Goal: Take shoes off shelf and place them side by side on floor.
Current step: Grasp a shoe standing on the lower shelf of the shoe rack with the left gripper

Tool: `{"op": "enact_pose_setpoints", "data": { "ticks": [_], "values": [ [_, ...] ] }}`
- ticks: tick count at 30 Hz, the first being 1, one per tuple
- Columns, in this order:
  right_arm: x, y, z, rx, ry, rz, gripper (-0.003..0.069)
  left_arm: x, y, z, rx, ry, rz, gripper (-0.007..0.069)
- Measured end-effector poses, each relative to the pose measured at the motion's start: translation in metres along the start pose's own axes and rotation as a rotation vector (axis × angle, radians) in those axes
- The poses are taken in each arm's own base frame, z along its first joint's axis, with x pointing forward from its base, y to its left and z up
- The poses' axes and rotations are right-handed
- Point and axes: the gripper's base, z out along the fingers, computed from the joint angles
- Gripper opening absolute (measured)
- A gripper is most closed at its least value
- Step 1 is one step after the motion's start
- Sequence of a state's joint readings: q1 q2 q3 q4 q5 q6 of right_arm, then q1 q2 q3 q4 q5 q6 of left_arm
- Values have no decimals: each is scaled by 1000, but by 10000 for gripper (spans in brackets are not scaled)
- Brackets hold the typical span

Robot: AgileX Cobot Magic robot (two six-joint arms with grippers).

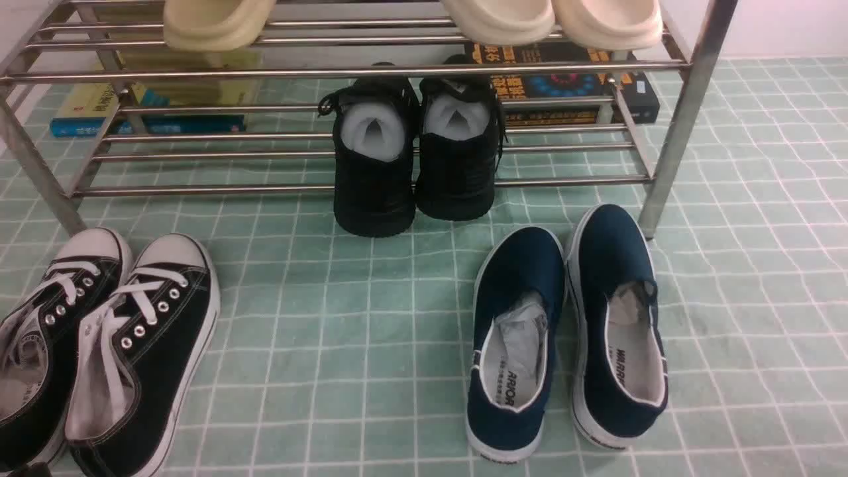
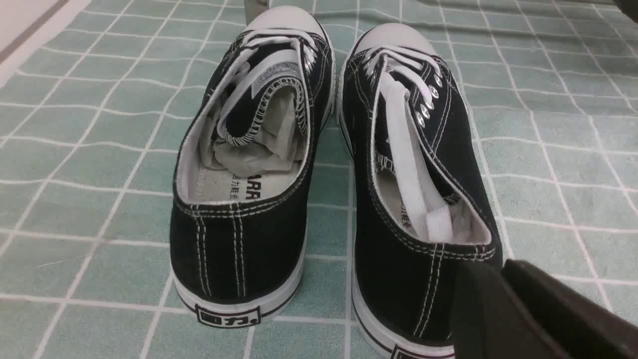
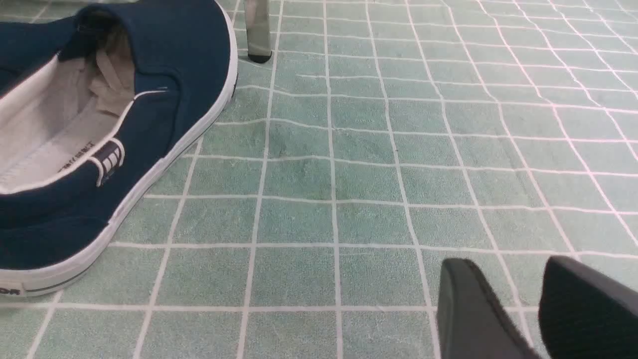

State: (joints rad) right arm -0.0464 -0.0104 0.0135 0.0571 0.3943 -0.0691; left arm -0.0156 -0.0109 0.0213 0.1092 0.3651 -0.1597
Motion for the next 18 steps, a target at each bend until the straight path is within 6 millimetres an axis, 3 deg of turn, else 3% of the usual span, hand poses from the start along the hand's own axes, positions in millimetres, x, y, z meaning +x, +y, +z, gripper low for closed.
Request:
{"op": "enact_pose_setpoints", "data": {
  "ticks": [18],
  "values": [
    [0, 0, 0, 0, 0, 0, 238, 0, 0, 0, 0, 0, 0, 81]
  ]
}}
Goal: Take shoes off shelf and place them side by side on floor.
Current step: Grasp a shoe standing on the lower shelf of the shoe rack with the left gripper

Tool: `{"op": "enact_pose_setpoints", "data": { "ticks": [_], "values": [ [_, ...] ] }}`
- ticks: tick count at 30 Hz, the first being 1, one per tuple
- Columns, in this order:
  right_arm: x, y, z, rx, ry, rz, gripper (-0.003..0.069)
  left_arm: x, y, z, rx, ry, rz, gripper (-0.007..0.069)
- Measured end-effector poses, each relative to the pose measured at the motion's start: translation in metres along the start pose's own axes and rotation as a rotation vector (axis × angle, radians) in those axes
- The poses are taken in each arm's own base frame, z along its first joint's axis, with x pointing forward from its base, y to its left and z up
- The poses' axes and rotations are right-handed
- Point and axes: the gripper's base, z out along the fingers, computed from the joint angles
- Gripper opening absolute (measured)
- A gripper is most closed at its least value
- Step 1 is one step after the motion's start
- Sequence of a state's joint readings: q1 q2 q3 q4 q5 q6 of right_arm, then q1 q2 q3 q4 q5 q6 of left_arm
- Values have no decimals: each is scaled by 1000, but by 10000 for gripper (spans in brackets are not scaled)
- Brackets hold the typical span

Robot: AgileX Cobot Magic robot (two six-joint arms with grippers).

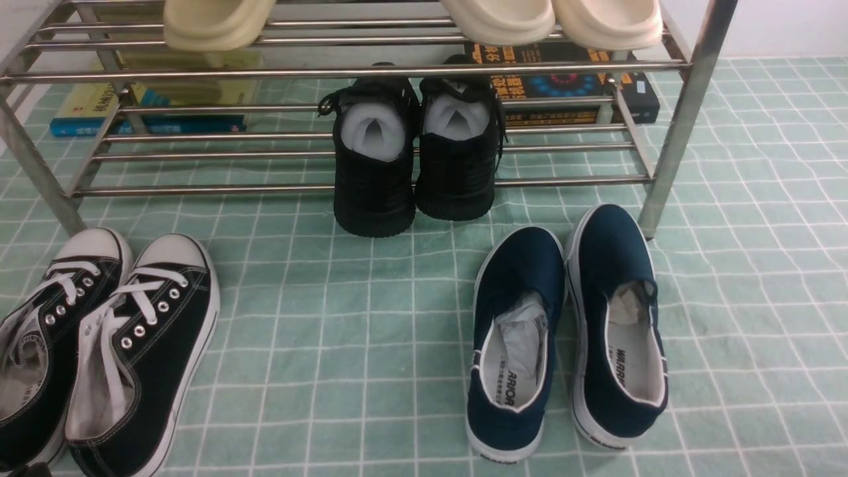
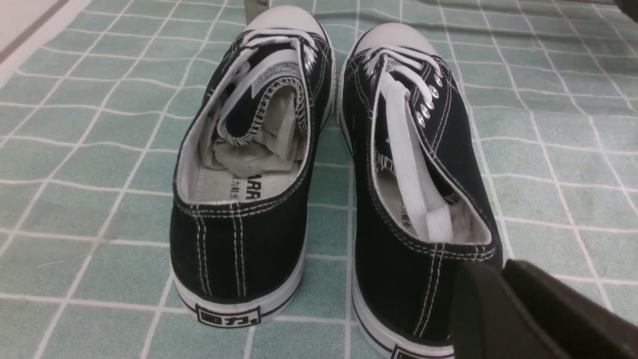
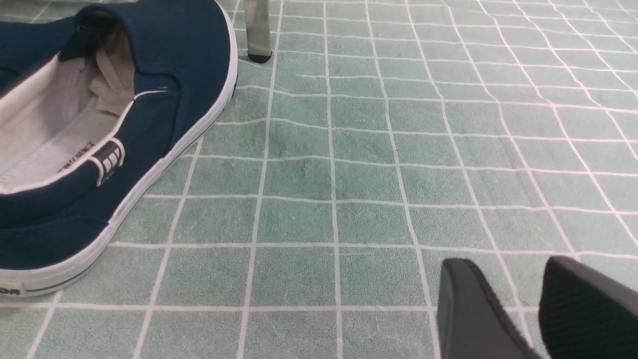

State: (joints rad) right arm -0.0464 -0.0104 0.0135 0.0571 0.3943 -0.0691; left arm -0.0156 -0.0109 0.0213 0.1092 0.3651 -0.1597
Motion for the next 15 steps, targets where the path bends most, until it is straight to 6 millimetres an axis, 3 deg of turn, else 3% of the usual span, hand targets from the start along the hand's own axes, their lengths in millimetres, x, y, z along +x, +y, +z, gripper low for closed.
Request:
{"op": "enact_pose_setpoints", "data": {
  "ticks": [15],
  "values": [
    [0, 0, 0, 0, 0, 0, 238, 0, 0, 0, 0, 1, 1, 85]
  ]
}}
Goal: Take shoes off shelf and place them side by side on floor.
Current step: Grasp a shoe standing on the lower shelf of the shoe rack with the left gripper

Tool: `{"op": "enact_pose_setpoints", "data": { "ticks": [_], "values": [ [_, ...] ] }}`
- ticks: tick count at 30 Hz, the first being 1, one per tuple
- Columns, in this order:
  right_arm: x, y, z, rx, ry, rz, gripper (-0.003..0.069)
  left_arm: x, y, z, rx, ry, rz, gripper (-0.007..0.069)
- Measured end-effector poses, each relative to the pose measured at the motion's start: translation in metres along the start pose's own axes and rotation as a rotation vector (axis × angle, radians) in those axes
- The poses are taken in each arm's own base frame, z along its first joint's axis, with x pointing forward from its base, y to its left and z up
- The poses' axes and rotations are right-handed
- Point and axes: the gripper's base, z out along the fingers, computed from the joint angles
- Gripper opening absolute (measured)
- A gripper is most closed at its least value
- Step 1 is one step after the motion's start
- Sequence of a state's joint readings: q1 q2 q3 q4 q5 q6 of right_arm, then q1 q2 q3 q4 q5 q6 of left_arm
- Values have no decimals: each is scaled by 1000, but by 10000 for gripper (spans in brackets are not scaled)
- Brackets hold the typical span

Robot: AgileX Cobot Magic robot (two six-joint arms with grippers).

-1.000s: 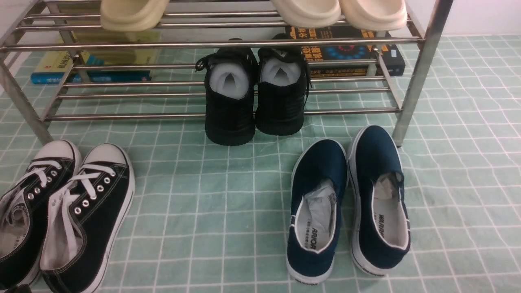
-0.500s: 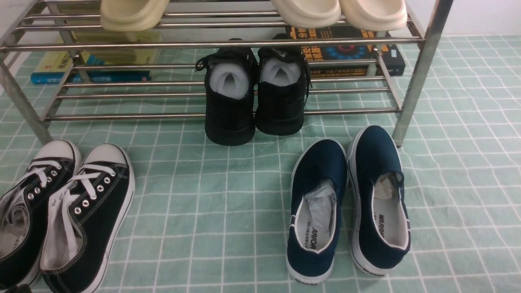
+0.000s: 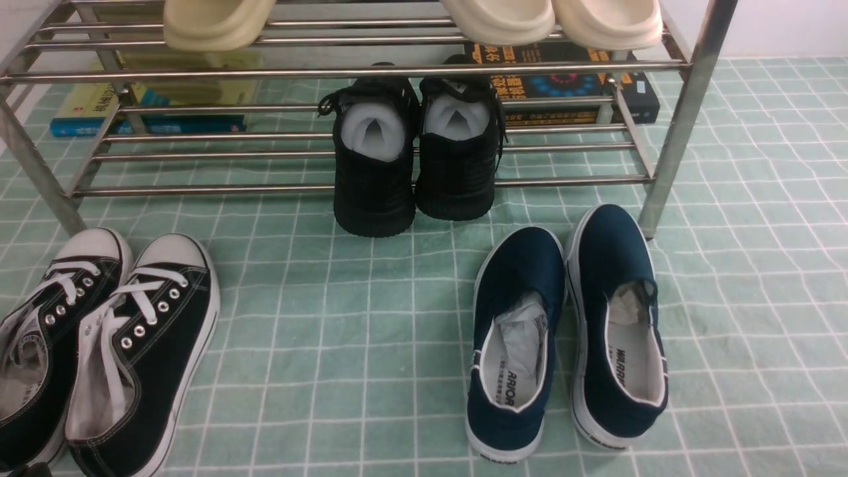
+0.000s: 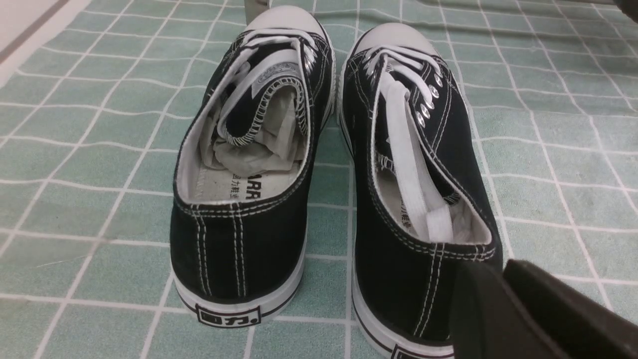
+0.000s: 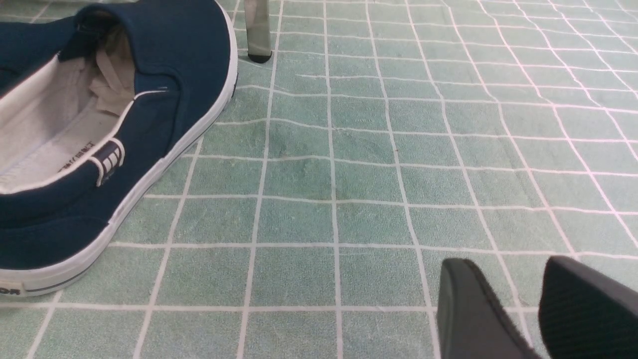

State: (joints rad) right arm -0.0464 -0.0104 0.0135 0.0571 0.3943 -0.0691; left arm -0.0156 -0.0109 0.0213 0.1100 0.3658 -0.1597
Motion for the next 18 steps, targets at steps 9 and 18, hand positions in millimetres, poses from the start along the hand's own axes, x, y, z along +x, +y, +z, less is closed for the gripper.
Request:
{"op": "enact_pose_setpoints", "data": {
  "ticks": [9, 18],
  "values": [
    [0, 0, 0, 0, 0, 0, 238, 0, 0, 0, -1, 0, 3, 89],
    [0, 0, 0, 0, 0, 0, 238, 0, -11, -1, 116, 35, -547, 91]
  ]
}}
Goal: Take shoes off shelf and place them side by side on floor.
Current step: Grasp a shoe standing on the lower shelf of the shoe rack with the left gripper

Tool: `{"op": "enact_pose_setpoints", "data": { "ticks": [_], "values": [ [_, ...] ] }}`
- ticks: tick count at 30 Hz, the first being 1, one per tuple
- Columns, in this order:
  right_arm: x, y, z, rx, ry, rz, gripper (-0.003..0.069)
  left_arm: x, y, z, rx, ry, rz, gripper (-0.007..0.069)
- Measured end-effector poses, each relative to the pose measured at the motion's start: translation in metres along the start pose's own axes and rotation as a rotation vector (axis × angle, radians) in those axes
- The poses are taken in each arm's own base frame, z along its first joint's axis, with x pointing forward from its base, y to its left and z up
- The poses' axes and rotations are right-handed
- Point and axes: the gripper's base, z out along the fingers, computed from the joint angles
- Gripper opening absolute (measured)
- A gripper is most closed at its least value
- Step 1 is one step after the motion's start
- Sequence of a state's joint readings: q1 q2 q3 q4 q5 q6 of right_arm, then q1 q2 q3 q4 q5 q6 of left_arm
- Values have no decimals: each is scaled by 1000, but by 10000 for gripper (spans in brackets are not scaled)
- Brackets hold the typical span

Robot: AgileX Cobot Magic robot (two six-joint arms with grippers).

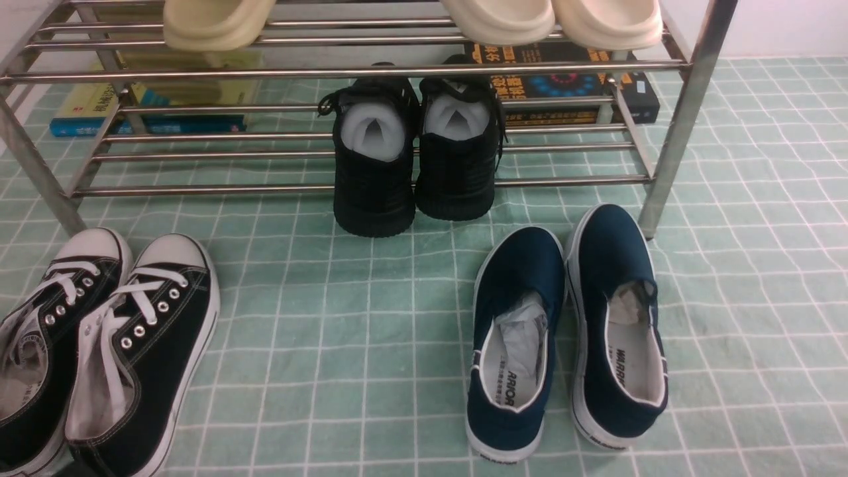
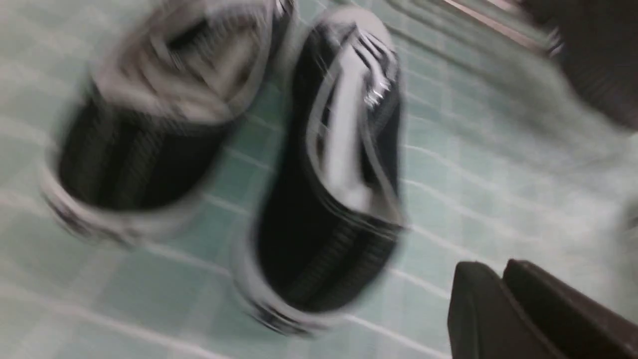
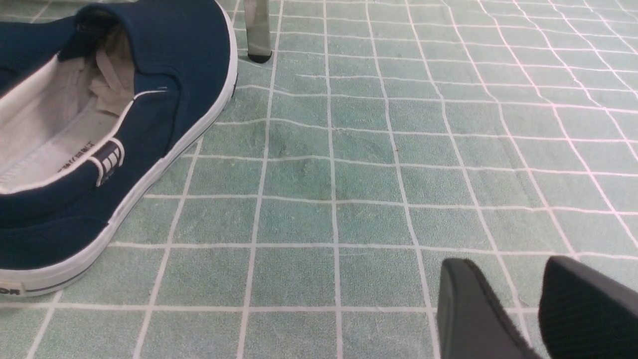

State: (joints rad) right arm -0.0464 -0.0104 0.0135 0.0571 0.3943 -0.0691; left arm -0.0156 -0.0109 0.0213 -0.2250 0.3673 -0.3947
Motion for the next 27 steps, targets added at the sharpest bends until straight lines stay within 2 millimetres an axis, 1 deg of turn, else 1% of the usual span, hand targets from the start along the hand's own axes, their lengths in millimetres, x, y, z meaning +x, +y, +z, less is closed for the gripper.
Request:
{"op": "enact_pose_setpoints", "data": {
  "ticks": [1, 2, 4, 13, 20, 25, 26, 27],
  "values": [
    [0, 0, 0, 0, 0, 0, 238, 1, -2, 0, 24, 12, -122, 93],
    [0, 0, 0, 0, 0, 0, 238, 2, -3, 0, 36, 22, -193, 94],
    [0, 0, 0, 0, 0, 0, 239, 2, -4, 0, 45, 30, -249, 97],
    [0, 0, 0, 0, 0, -1, 239, 3, -5, 0, 52, 35, -286, 106],
    [0, 0, 0, 0, 0, -1, 239, 3, -8, 0, 87, 35, -381, 111],
    [0, 0, 0, 0, 0, -1, 239, -4, -13, -2, 131, 4, -445, 114],
    [0, 0, 0, 0, 0, -1, 239, -13, -21, -7, 162, -10, -417, 114],
    [0, 0, 0, 0, 0, -1, 239, -17, -24, -9, 173, -19, -408, 114]
  ]
}}
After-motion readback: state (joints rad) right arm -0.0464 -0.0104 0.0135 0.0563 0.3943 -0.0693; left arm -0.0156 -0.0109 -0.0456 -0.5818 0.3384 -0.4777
